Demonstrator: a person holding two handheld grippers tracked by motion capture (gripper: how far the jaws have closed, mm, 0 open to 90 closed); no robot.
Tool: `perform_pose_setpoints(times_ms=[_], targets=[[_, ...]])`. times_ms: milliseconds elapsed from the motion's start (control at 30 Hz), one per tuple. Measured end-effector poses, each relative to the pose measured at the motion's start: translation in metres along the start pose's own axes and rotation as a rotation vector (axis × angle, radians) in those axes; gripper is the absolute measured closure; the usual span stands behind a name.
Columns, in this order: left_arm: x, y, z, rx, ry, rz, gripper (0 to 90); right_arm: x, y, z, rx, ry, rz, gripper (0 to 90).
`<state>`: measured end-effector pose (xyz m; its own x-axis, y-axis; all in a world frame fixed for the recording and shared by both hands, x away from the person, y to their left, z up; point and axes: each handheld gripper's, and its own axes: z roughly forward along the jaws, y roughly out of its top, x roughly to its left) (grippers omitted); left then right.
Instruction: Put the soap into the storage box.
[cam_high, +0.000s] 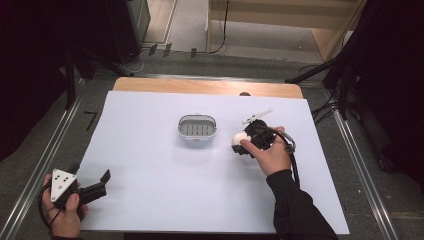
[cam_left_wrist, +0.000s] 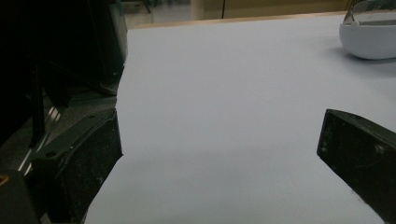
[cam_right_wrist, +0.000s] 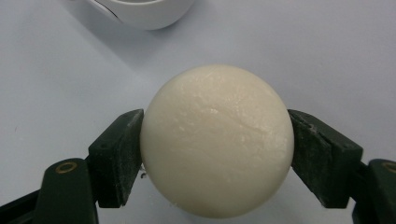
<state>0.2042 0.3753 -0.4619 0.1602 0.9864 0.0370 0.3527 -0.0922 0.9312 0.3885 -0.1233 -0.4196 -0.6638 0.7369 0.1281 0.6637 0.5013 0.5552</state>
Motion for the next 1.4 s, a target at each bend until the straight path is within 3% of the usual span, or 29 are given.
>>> perform_pose_setpoints(times_ms=[1400], targets=[[0.001,0.000,-0.001,-0.007,-0.006,-0.013,0.2,0.019,0.038,0.016,-0.020,0.034,-0.030,23.9]])
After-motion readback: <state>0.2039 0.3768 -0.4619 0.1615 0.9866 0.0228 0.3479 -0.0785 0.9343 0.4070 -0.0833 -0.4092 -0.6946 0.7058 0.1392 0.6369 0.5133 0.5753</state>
